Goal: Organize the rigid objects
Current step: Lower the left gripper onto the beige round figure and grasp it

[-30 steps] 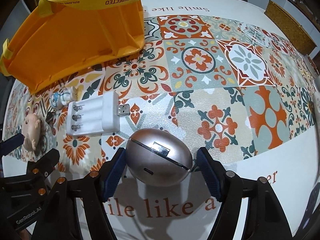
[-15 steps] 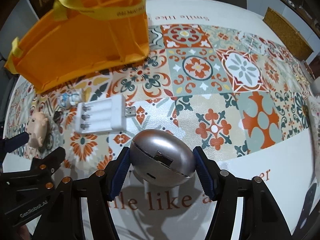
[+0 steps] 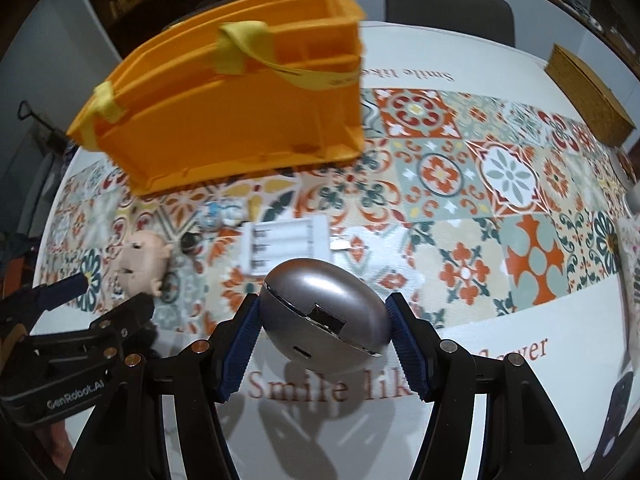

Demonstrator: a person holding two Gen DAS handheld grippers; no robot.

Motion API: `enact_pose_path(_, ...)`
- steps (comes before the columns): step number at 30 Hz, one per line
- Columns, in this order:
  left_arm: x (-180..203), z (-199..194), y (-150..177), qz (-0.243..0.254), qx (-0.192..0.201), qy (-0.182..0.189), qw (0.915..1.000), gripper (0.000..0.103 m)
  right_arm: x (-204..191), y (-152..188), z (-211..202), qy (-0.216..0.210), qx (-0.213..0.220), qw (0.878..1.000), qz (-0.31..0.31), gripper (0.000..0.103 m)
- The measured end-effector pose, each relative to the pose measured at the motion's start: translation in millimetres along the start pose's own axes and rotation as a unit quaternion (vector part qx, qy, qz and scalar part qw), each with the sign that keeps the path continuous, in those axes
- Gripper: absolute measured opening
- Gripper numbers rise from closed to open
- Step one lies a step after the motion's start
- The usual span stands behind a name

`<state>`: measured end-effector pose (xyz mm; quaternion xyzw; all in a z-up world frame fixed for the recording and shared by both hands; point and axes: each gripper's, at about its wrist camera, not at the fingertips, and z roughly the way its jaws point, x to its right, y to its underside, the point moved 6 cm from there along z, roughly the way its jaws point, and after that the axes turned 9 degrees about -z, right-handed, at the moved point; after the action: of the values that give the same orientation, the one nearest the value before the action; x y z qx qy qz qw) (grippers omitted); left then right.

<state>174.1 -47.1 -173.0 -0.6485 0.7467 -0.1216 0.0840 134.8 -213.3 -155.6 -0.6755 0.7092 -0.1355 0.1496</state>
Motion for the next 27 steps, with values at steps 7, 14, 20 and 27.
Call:
enact_pose_path(7, -13.9, 5.7, -8.1, 0.007, 0.008, -0.009, 0.9999, 0.091, -17.5, -5.2, 1.6, 0.001, 0.0, 1.0, -0.012, 0.063)
enact_pose_path(14, -13.8, 28.5, -14.2, 0.024, -0.008, 0.005, 0.9997, 0.091, -20.2, -7.7, 14.2, -0.004, -0.012, 1.0, -0.006, 0.063)
enact_pose_path(20, -17.6, 52.0, -20.5, 0.012, -0.031, 0.009, 0.9994, 0.09, -18.1, -10.7, 24.5, 0.0, -0.022, 1.0, -0.003, 0.063)
enact_pose_path(27, -20.2, 72.2, -29.1, -0.002, -0.047, 0.016, 0.9988, 0.087, -17.6, -13.5, 36.0, 0.003, -0.032, 0.999, 0.001, 0.063)
